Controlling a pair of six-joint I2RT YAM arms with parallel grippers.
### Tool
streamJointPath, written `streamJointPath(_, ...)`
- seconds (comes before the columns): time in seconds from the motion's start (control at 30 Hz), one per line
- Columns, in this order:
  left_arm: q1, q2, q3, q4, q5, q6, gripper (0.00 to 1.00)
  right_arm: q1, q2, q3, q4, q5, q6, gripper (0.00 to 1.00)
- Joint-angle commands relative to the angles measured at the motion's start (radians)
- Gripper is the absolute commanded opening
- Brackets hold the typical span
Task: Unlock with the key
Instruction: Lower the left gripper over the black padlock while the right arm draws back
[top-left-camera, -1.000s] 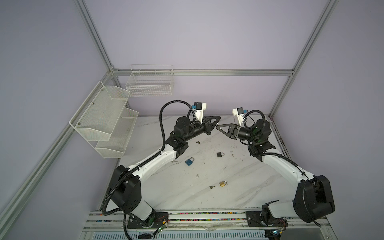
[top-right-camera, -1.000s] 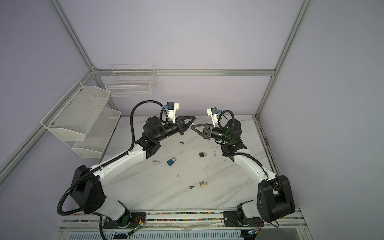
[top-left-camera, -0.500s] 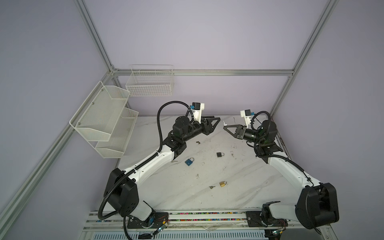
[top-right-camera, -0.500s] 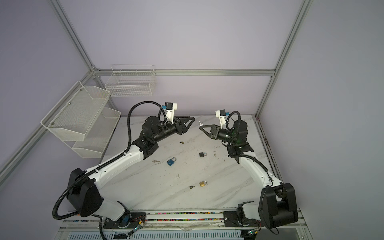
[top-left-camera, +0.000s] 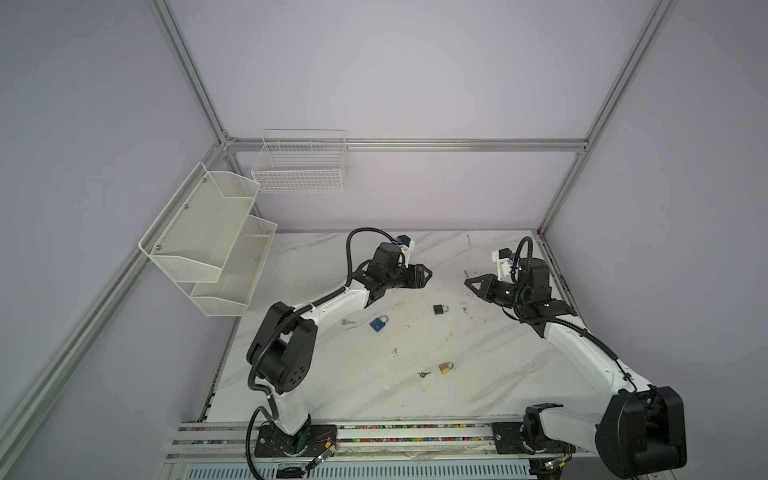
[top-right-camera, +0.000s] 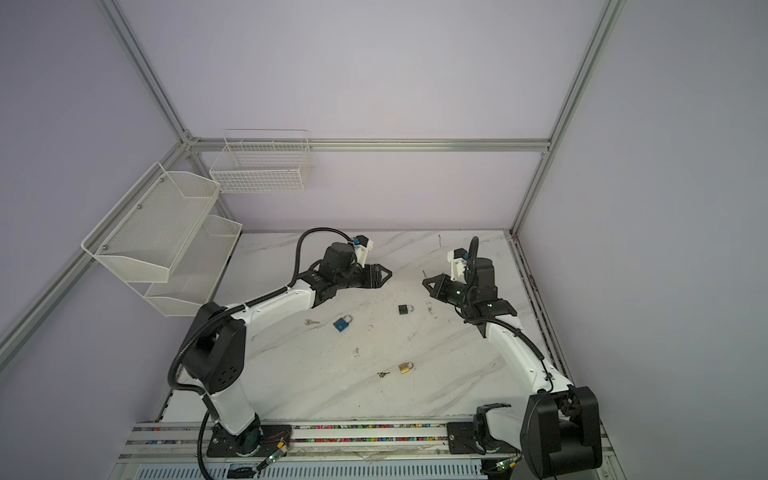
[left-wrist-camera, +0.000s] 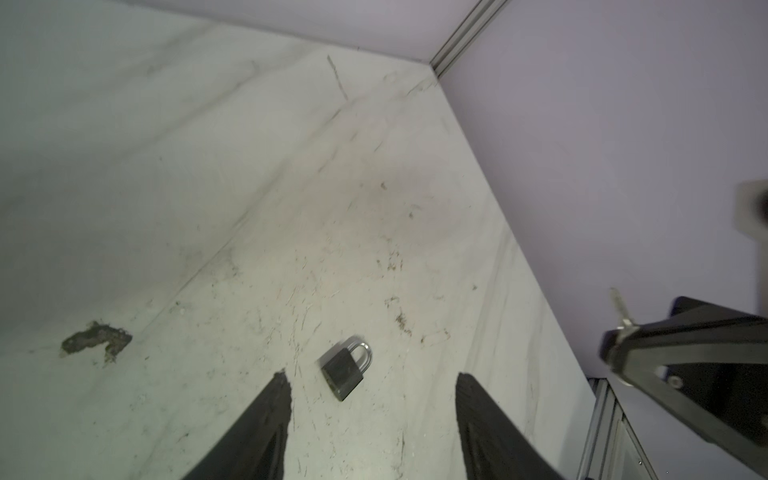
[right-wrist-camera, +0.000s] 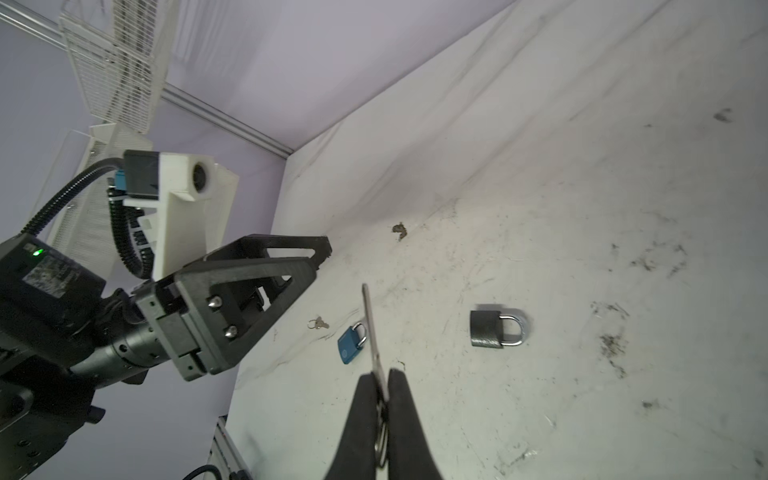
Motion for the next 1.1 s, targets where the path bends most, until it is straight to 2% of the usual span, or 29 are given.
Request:
streamJointPath(0.0,-0.03,0.057,0.166,-0.093,0.032,0.068,0.64,-0.009,-0.035,-0.018,-0.065,0.103,-0.024,0.0)
streamJointPath(0.27,-0.079,0.218,0.284,-0.136,-0.063,0.143,0.65,-0.009,-0.036,-0.011,-0.063,0.083,-0.056,0.0)
streamJointPath(0.53,-0.121,0.36,0.428,-0.199,-0.098,0.203,0.65,-0.01,-0.043,0.022,-0.078,0.095,-0.07,0.0)
streamJointPath(0.77,-0.15,0.403,0.488,-0.273,-0.12,0.244,0.65,-0.011,-0.047,0.036,-0.08,0.1,-0.075,0.0)
streamJointPath(1.07,-0.185,0.407,0.494,-0.368,-0.168,0.235,0.64,-0.011,-0.041,0.05,-0.09,0.095,-0.088,0.0)
